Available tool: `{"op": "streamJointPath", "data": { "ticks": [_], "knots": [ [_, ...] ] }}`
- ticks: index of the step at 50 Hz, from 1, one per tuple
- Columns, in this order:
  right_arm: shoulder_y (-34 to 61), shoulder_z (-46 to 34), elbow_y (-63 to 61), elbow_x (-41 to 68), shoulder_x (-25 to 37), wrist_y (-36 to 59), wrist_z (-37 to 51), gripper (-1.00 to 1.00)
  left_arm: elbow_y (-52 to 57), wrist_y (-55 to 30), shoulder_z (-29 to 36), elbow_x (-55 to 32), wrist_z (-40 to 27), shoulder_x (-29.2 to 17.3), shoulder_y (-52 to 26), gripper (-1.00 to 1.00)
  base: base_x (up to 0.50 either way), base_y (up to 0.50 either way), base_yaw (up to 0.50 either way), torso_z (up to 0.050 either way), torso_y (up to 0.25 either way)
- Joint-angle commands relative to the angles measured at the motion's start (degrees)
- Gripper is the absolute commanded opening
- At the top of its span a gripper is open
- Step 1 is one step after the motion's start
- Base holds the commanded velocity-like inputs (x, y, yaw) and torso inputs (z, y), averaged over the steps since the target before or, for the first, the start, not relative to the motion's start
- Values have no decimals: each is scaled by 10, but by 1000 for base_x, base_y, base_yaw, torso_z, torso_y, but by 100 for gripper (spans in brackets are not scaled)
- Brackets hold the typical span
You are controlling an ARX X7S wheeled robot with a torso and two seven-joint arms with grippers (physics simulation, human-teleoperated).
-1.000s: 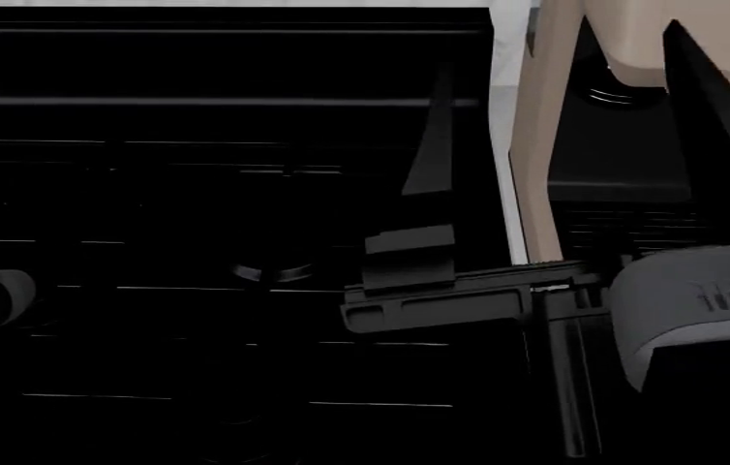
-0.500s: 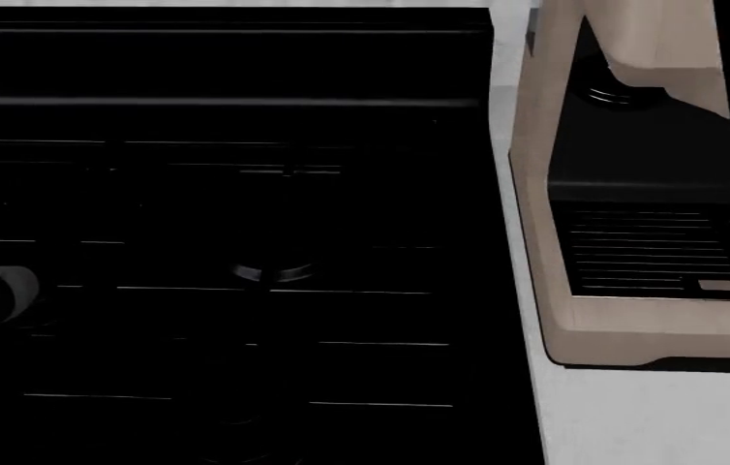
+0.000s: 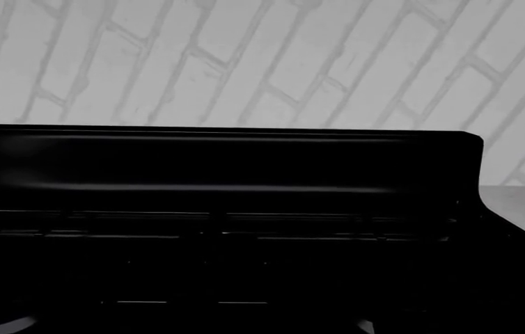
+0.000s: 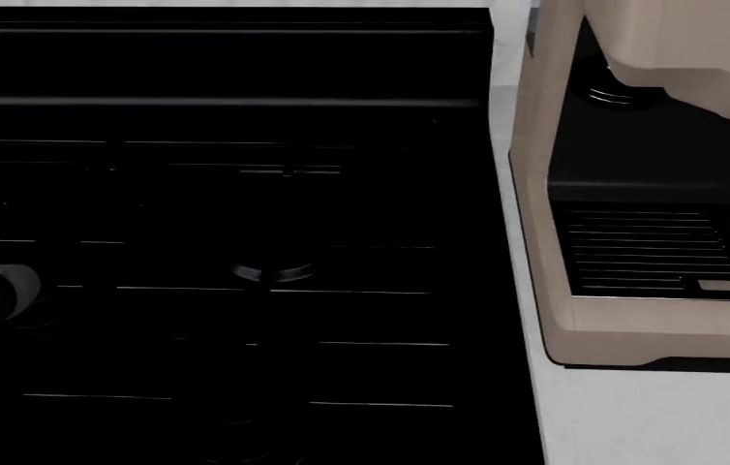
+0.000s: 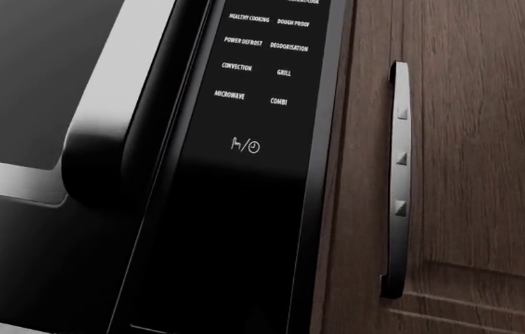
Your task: Press the start button on the microwave
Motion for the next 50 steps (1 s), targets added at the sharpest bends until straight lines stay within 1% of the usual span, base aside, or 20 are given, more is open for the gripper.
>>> {"op": "streamJointPath", "data": {
  "ticks": [1, 18, 28, 33, 50],
  "knots": [
    [78, -18, 93, 35, -42, 45, -2, -100, 10, -6, 2, -5, -5, -4, 1, 100, 0, 0, 0, 0, 0],
    [95, -52, 181, -18, -65, 34, -61, -100, 6, 1, 7, -6, -7, -8, 2, 100, 0, 0, 0, 0, 0],
    [110, -76, 236, -30, -84, 50, -85, -100, 5, 4, 8, -8, -10, -10, 6, 100, 0, 0, 0, 0, 0],
    [123, -89, 260, -60, -88, 37, -108, -100, 3, 8, 10, -8, -10, -11, 7, 100, 0, 0, 0, 0, 0],
    [140, -112, 302, -120, -93, 3, -144, -100, -5, 15, 10, -12, -12, -14, 11, 100, 0, 0, 0, 0, 0]
  ]
}}
